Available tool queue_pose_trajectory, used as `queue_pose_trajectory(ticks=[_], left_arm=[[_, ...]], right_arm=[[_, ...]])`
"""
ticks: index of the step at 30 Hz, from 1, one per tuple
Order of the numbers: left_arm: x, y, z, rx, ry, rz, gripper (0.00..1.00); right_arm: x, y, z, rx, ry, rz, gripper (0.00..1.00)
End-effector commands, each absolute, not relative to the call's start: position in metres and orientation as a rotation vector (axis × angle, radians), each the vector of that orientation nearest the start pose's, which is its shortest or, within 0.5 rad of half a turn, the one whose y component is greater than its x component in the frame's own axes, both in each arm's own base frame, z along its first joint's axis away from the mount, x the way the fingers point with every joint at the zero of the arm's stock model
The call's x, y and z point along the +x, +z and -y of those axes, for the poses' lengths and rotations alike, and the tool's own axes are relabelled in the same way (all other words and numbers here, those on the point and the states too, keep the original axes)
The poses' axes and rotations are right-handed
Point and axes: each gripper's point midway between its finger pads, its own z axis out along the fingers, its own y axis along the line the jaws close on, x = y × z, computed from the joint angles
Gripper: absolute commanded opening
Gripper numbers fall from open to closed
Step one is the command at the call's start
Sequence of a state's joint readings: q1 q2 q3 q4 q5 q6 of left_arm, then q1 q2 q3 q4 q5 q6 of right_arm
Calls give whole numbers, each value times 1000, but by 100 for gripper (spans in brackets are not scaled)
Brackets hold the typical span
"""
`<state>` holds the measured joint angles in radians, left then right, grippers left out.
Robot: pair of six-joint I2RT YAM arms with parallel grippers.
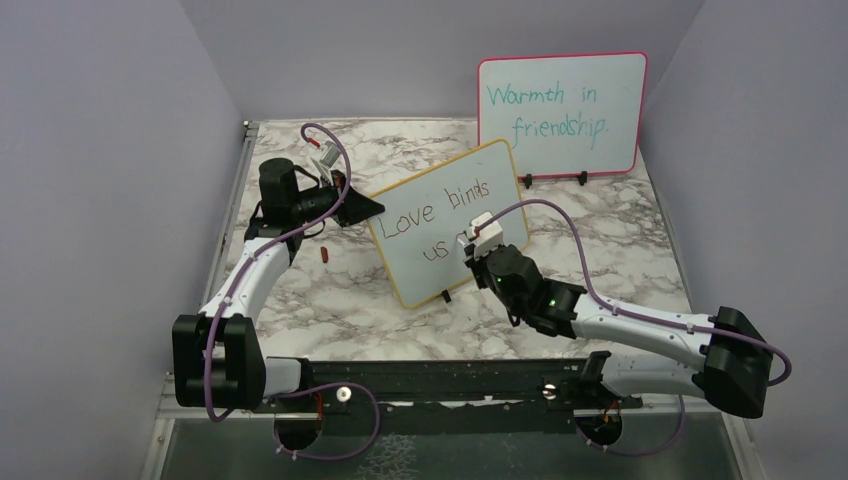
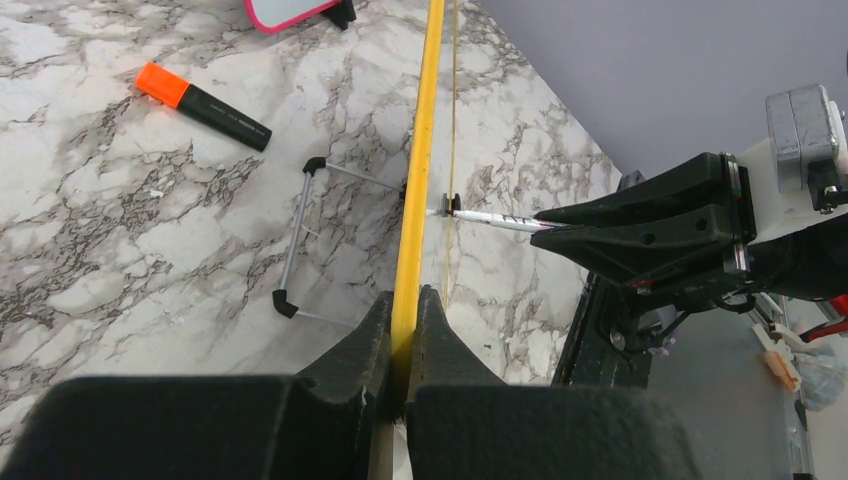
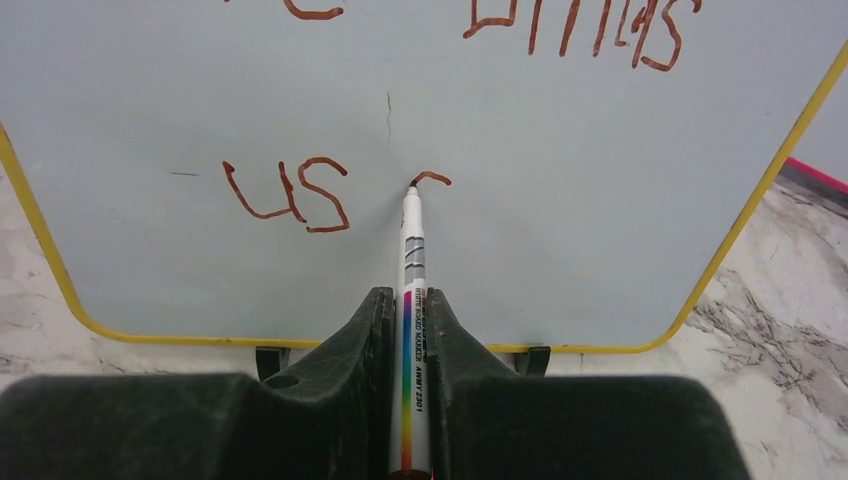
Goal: Write a sentence on the whiteboard
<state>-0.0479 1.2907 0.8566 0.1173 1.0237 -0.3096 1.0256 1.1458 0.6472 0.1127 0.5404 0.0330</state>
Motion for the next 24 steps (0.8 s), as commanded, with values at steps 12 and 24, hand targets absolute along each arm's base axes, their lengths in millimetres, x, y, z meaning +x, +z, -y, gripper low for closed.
queue_pose_trajectory(ticks=[12,24], left_arm=[[332,208,160,437,-1096,-1920,0],[332,208,160,435,-1095,-1921,0]], right_arm=[[248,151,-246,-609,190,-1885,1],[250,151,-239,-588,158,-1885,1]])
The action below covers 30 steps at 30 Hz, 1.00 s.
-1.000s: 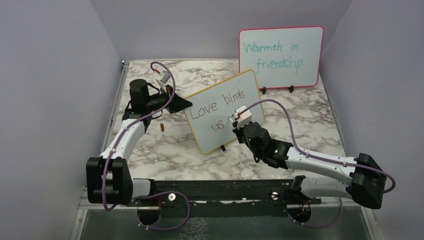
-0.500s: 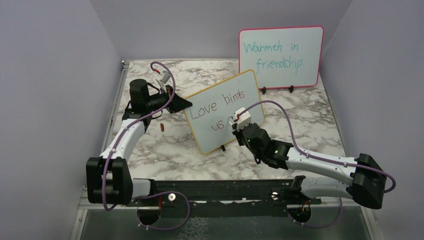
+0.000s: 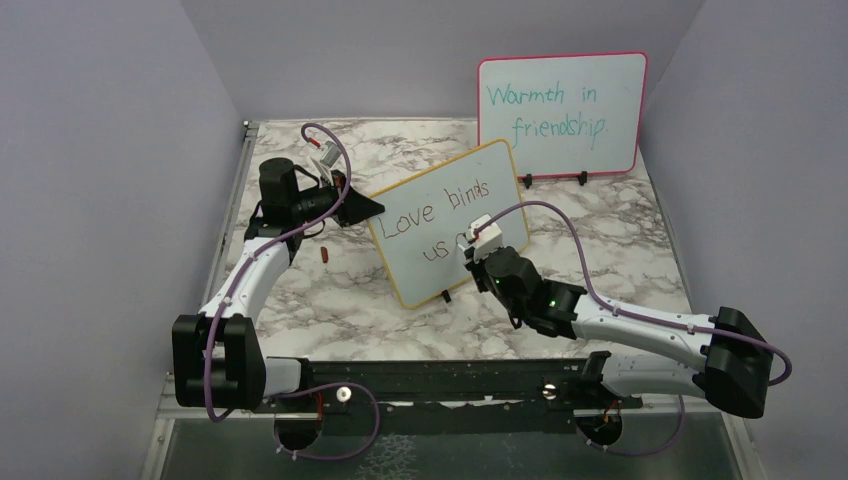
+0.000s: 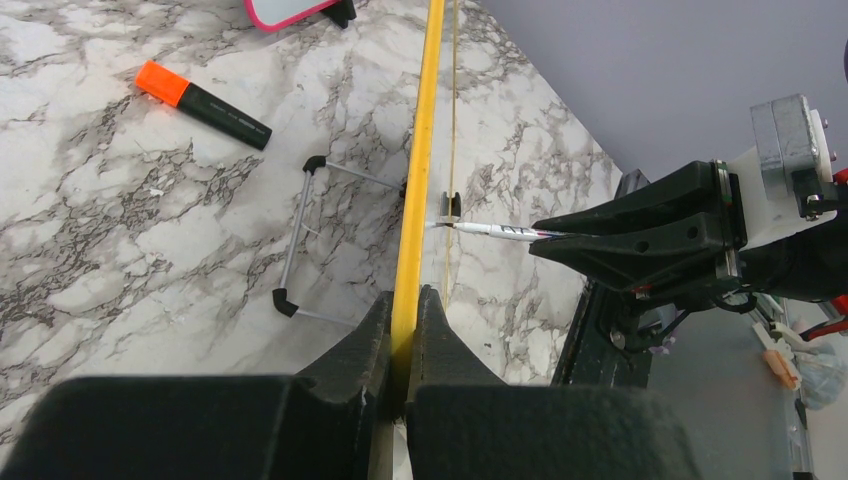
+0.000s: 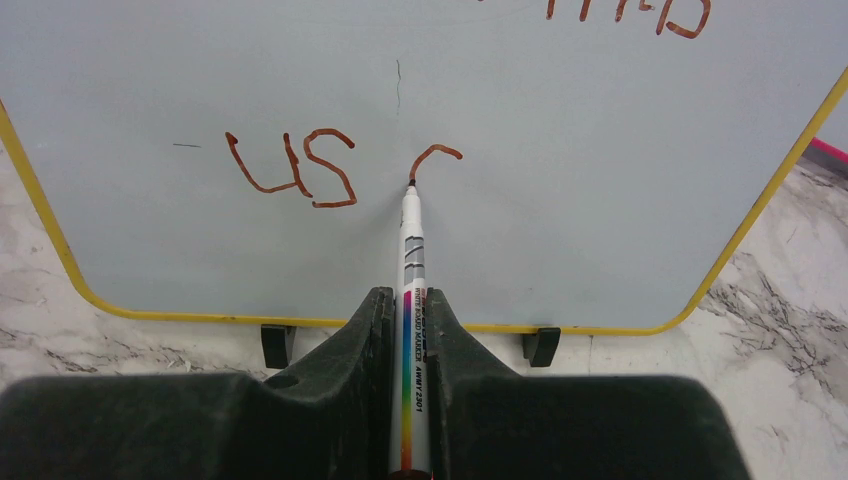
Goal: Write a sentence on the whiteboard
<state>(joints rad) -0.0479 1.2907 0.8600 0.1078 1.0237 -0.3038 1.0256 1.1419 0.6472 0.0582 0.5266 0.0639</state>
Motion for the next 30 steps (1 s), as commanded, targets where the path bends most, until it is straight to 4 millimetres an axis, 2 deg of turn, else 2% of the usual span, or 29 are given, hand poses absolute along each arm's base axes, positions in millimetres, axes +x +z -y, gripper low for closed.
queue_pose_trajectory(ticks=[1,15,30], left_arm=[[331,208,160,436,-1095,-1921,0],[332,207,161,437,-1098,-1923,0],[331,208,161,439,-1098,-1920,0]], right_arm=[[250,151,-240,-589,158,-1885,1],[251,150,-232,-564,128,-1890,1],[264,167,-234,-510,113,-1827,1]])
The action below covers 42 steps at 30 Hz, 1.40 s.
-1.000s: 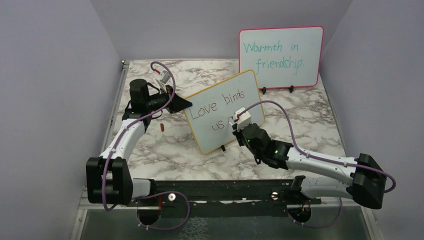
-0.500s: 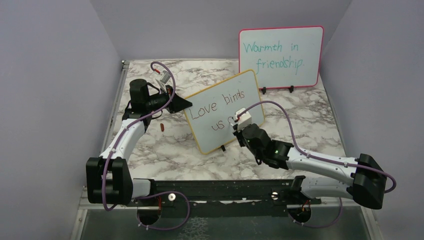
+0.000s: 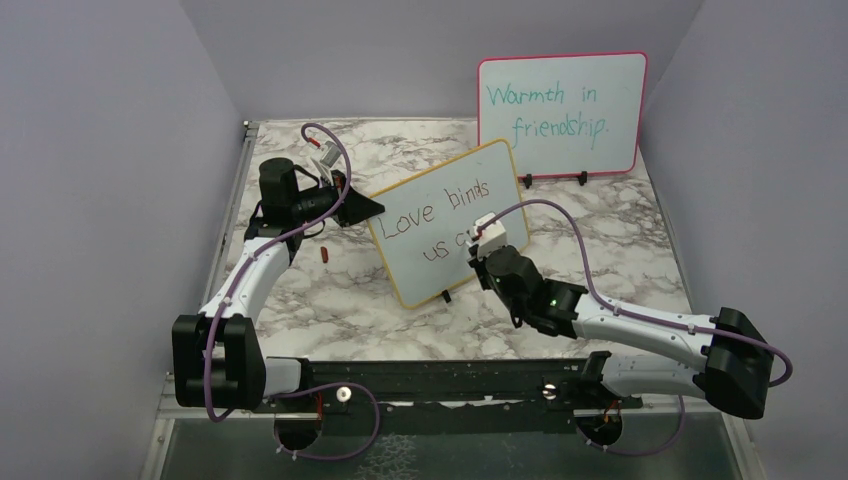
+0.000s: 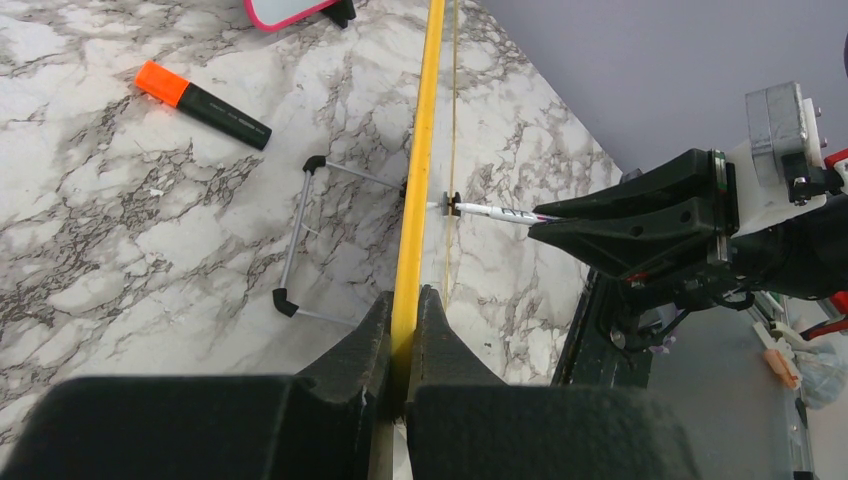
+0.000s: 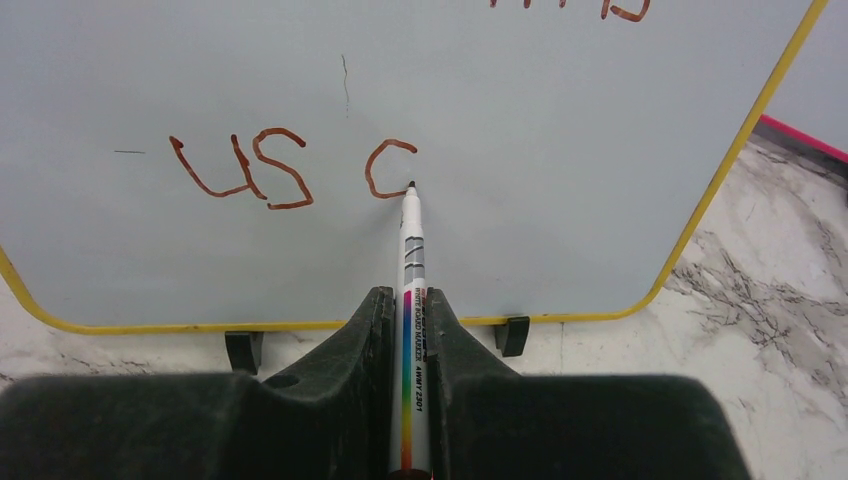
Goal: Write a sentence on the whiteboard
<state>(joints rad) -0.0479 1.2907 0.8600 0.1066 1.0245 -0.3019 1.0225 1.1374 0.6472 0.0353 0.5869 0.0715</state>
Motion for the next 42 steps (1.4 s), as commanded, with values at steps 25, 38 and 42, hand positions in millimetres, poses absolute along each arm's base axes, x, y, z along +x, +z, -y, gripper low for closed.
queue_pose_trajectory(ticks=[25,38,42], left_arm=[[330,209,161,442,-1100,-1918,0],[331,209,161,442,-1100,-1919,0],[331,208,161,440,-1100,-1920,0]], right_arm=[[272,184,-241,-486,146,-1777,1],[272,180,-242,-501,147,-1792,1],[269,172,-239,-512,137,-1816,1]])
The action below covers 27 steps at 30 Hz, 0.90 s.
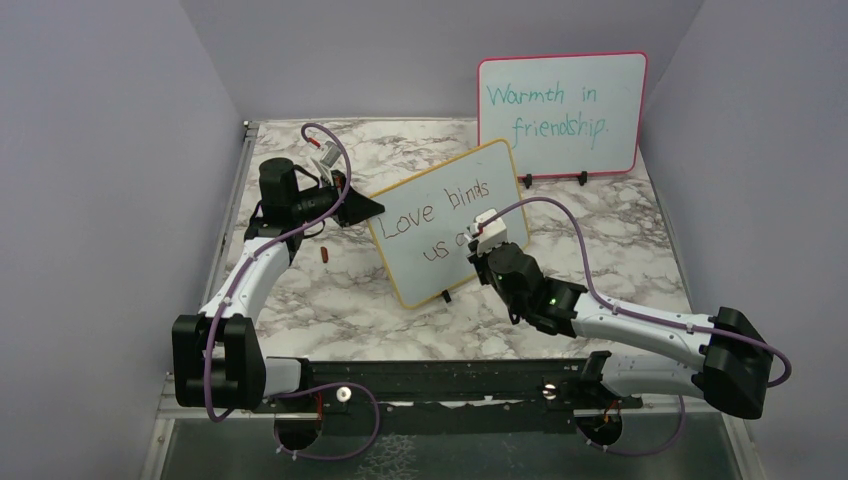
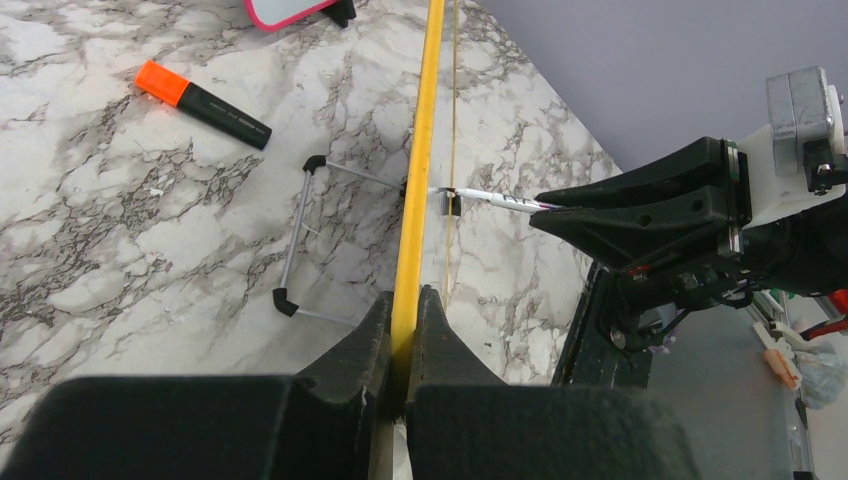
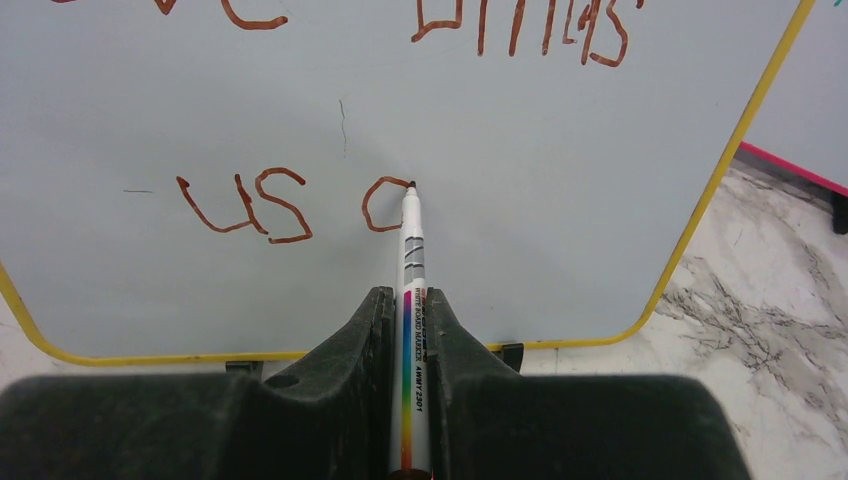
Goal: Write a sentence on the whiteboard
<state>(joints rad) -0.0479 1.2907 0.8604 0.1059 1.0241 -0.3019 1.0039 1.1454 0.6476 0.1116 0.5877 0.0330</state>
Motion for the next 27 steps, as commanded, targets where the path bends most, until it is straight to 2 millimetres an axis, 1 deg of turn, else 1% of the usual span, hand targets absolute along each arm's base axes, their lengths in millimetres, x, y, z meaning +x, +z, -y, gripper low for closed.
queue_pose_trajectory(ticks=[1,7,13,22,27], left_arm=[[331,208,161,440,-1100,-1920,0],[332,208,160,439,-1098,-1920,0],[331,208,161,440,-1100,-1920,0],[331,207,161,437,-1099,-1924,0],[332,208,160,439,-1097,-1921,0]], right_arm=[[268,170,-239,-514,139,-1822,1],[260,156,-237,-530,156,-1876,1],[256,148,-233,-529,151,-1905,1],[254,145,-230,-525,150,-1917,1],[253,146,-232,-525,168,-1919,1]])
